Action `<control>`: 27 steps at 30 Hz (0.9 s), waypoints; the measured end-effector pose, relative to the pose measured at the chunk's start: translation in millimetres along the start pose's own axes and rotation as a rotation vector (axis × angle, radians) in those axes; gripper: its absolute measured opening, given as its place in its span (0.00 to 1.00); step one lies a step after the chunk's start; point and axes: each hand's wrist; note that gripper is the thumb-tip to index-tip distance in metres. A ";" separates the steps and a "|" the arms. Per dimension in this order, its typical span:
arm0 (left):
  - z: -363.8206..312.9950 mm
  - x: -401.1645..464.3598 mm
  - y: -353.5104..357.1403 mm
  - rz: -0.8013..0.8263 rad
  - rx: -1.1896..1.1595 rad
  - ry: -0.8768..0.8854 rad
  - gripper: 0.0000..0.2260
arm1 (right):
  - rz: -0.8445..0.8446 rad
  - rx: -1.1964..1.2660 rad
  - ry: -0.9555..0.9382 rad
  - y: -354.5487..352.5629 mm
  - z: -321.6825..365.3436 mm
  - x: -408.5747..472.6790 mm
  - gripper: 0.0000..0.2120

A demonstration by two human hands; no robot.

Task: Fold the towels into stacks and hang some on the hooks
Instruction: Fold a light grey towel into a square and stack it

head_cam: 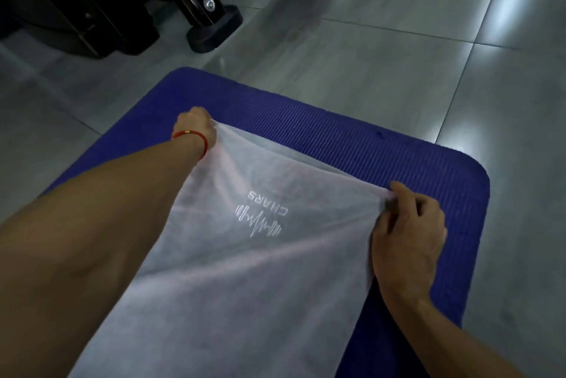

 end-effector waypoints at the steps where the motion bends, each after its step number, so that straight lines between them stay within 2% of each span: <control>1: -3.4 1.7 1.8 0.040 -0.002 0.009 0.14 | 0.020 -0.023 0.012 0.2 -0.1 -0.6 0.20; 3: -7.6 1.3 2.1 0.086 -0.005 0.012 0.14 | 0.059 -0.070 0.021 1.4 1.7 -1.7 0.21; 6: -6.7 -3.5 -6.8 0.086 -0.071 0.032 0.13 | 0.090 -0.017 0.139 4.8 0.0 2.1 0.13; 10: -0.8 -19.1 -22.7 0.036 -0.216 0.054 0.09 | 0.151 0.010 0.219 2.9 6.4 5.2 0.14; 13: 0.8 -40.0 -33.4 -0.006 -0.237 0.144 0.09 | 0.152 -0.175 0.138 -2.9 14.1 3.2 0.21; 16: 7.8 -62.5 -43.6 -0.049 -0.221 0.242 0.10 | 0.124 -0.182 0.133 -3.6 18.9 0.9 0.24; 20: 29.7 -88.3 -55.5 -0.141 -0.145 0.332 0.09 | 0.078 -0.190 0.105 -3.5 13.9 0.5 0.19; 23: 48.0 -116.0 -63.5 -0.182 -0.135 0.325 0.10 | 0.052 -0.159 0.065 -2.9 9.9 -3.2 0.11; 27: 63.9 -164.6 -83.8 -0.235 -0.167 0.305 0.10 | 0.063 -0.115 0.011 -3.1 8.8 -2.2 0.10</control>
Point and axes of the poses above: each hand's wrist, its own x-axis towards the middle knuckle, its own y-axis out of the palm, z = x × y, and after that the axes turned 13 degrees about z, right-handed
